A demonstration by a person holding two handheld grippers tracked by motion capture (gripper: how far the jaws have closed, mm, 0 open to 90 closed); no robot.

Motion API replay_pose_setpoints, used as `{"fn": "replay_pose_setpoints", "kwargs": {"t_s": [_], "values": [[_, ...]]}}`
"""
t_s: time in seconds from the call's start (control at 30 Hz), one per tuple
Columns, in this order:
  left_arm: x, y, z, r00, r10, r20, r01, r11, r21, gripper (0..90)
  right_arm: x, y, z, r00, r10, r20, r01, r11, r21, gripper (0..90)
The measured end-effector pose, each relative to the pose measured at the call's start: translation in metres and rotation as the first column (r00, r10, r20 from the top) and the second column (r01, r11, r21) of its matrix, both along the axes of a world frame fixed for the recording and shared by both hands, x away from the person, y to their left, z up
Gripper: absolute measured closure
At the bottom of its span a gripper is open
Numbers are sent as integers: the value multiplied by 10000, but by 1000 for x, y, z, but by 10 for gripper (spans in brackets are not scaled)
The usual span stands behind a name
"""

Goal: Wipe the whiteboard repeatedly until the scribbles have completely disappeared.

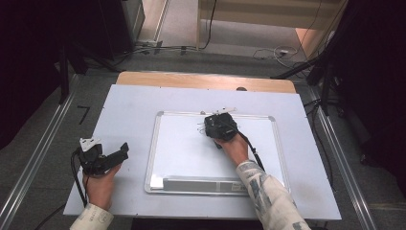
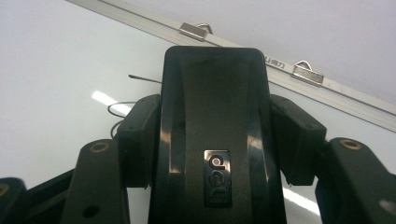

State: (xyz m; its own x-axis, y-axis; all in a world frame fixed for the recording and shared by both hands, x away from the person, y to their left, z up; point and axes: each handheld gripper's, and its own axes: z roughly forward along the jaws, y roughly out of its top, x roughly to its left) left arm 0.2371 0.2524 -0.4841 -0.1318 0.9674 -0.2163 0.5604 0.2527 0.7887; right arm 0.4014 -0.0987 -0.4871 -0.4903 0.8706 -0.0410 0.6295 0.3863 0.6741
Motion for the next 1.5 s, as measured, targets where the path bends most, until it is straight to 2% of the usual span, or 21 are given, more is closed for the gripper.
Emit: {"fn": "replay_pose_setpoints", "kwargs": {"t_s": [0.97, 1.23, 1.5], "values": [[0, 1, 0, 10000, -14, 3, 14, 10000, -6, 63, -6, 36, -1, 9973, 730, 0, -730, 9973, -35, 384], [-2, 2, 0, 10000, 33, 8, -33, 10000, -28, 63, -10, 33, 0, 9950, 997, -98, -998, 9949, -108, 384], [-2, 2, 0, 10000, 54, 35, -54, 10000, -21, 63, -9, 18, 1, 9974, 687, -199, -690, 9975, -145, 383]]}}
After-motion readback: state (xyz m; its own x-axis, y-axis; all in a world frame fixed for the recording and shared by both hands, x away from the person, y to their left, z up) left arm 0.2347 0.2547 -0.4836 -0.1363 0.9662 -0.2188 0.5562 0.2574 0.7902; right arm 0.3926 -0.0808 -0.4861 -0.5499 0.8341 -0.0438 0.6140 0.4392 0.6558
